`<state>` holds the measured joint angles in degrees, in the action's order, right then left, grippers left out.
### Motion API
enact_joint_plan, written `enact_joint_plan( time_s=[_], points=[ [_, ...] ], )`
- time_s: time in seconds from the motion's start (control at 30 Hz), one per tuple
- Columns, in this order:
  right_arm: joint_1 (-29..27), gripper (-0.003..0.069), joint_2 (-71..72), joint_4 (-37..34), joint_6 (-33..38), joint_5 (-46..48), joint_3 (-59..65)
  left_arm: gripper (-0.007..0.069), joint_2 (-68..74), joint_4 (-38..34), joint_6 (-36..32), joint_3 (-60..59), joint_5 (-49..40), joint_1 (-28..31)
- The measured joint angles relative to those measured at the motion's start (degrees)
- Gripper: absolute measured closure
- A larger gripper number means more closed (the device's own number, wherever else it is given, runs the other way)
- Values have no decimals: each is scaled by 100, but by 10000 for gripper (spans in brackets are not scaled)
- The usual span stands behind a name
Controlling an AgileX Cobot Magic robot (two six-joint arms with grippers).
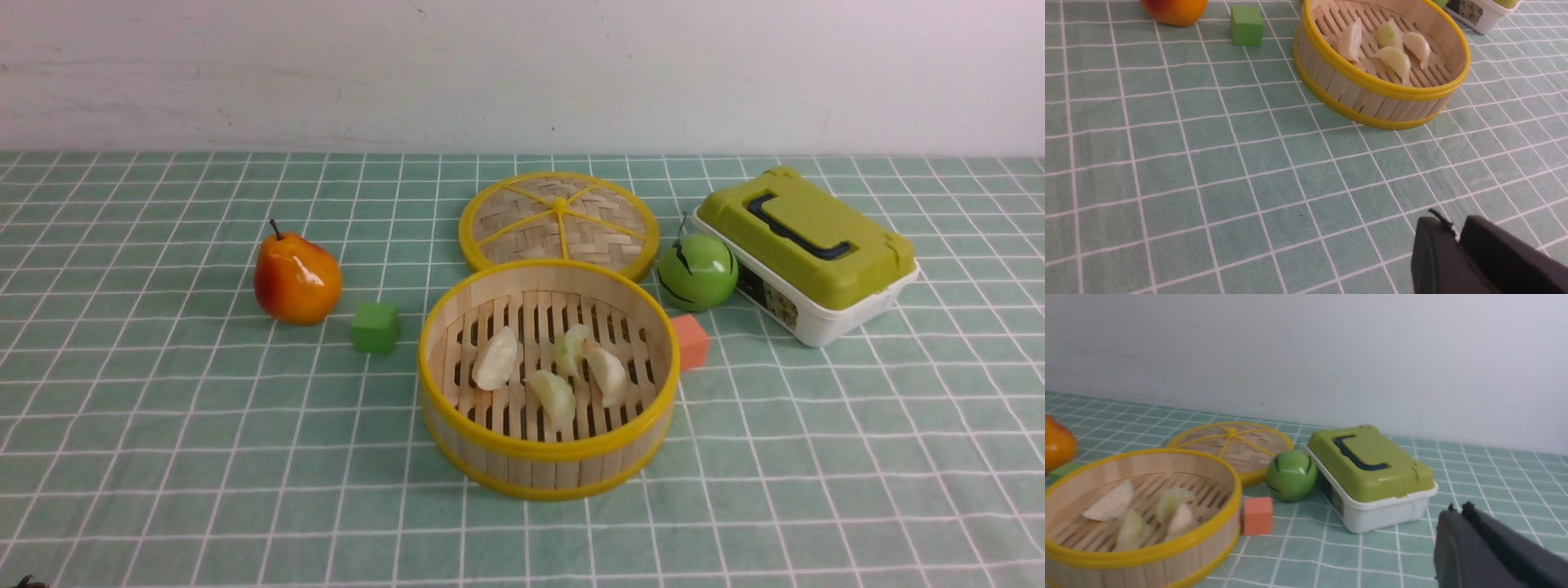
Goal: Put the dumplings into the steamer on the table with the blue tablecloth.
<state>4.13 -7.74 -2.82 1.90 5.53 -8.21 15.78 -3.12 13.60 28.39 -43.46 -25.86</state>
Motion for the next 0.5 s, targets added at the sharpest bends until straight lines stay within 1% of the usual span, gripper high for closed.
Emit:
enact_joint_plan(
  time_s=[0.13, 0.23, 0.27, 0.33, 0.4, 0.5],
  points=[
    [-485, 667, 638, 28, 0, 2, 750, 535, 0, 0, 0, 0, 0, 0],
    [-710, 667, 821, 71, -37, 455, 959, 533, 0, 0, 0, 0, 0, 0],
    [-710, 667, 825, 74, -50, 455, 956, 533, 0, 0, 0, 0, 0, 0],
    [-756, 667, 830, 177, -267, 915, 977, 533, 0, -6, 0, 0, 0, 0],
    [-756, 667, 830, 191, -471, 1133, 977, 533, 0, -6, 0, 0, 0, 0],
    [-750, 667, 830, 207, -717, 1302, 977, 533, 0, -6, 0, 0, 0, 0]
  ],
)
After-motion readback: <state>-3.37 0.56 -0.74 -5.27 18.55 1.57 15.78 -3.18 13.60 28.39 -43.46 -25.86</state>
